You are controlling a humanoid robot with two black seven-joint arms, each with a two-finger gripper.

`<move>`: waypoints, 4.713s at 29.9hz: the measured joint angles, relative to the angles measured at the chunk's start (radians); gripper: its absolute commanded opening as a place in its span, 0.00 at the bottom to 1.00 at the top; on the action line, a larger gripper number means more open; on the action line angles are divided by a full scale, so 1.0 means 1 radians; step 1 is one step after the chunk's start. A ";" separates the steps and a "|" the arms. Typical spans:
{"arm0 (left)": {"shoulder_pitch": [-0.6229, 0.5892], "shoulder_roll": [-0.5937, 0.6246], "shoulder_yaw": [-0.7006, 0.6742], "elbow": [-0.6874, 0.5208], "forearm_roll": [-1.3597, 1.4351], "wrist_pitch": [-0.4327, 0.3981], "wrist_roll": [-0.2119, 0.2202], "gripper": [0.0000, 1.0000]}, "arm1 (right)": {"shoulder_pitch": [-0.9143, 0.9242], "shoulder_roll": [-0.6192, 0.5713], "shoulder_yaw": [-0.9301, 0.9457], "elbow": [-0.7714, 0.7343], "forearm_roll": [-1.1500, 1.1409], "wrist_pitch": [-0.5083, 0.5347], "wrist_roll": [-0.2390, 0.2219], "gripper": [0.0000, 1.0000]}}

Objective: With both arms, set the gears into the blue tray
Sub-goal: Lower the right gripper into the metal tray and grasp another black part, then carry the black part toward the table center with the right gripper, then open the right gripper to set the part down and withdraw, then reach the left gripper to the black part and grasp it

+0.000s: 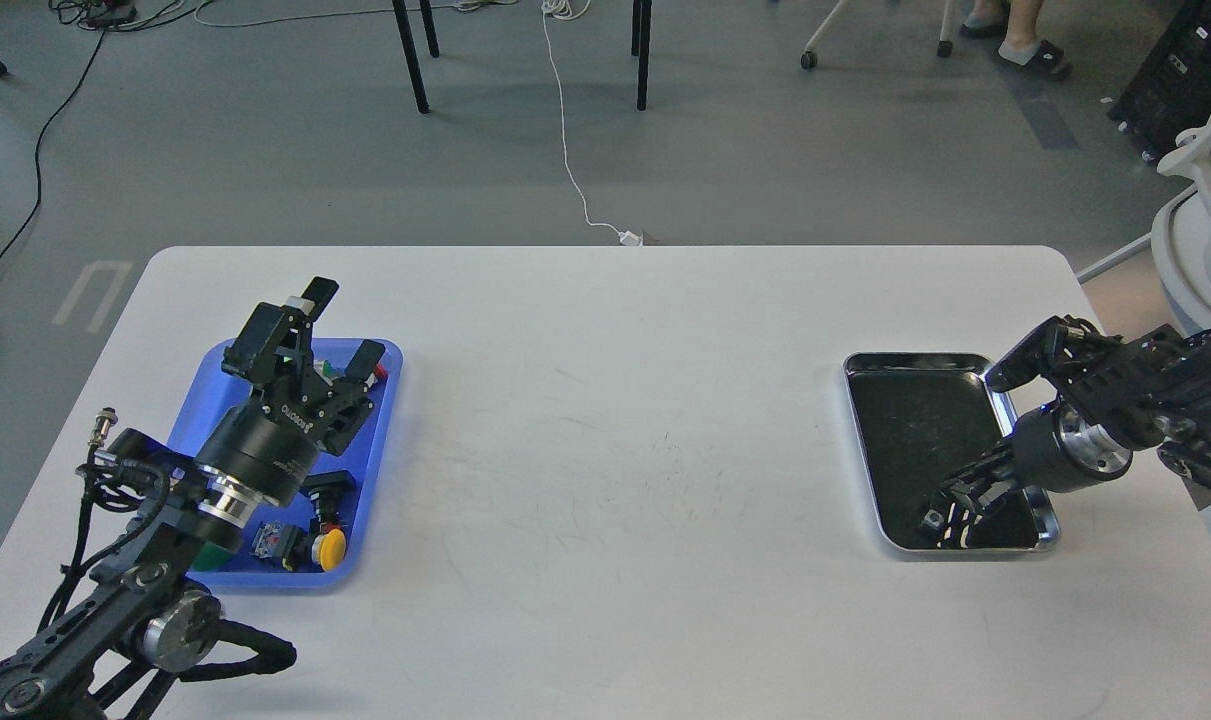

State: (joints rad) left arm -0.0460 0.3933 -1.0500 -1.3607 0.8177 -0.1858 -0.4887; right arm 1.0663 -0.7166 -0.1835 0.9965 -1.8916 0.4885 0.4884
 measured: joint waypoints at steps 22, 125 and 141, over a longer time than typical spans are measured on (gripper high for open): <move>-0.001 -0.006 -0.002 0.000 0.000 -0.001 0.000 0.98 | 0.193 -0.038 0.008 0.117 0.063 0.000 0.000 0.17; -0.854 -0.161 0.919 0.393 1.364 0.056 0.000 0.89 | -0.537 0.094 0.659 -0.011 1.976 -0.087 0.000 0.94; -0.854 -0.214 0.986 0.471 1.364 0.066 0.000 0.63 | -0.546 0.086 0.658 -0.013 1.975 -0.086 0.000 0.94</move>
State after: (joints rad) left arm -0.9001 0.1789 -0.0638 -0.8897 2.1818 -0.1196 -0.4886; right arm 0.5201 -0.6305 0.4741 0.9835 0.0829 0.4026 0.4888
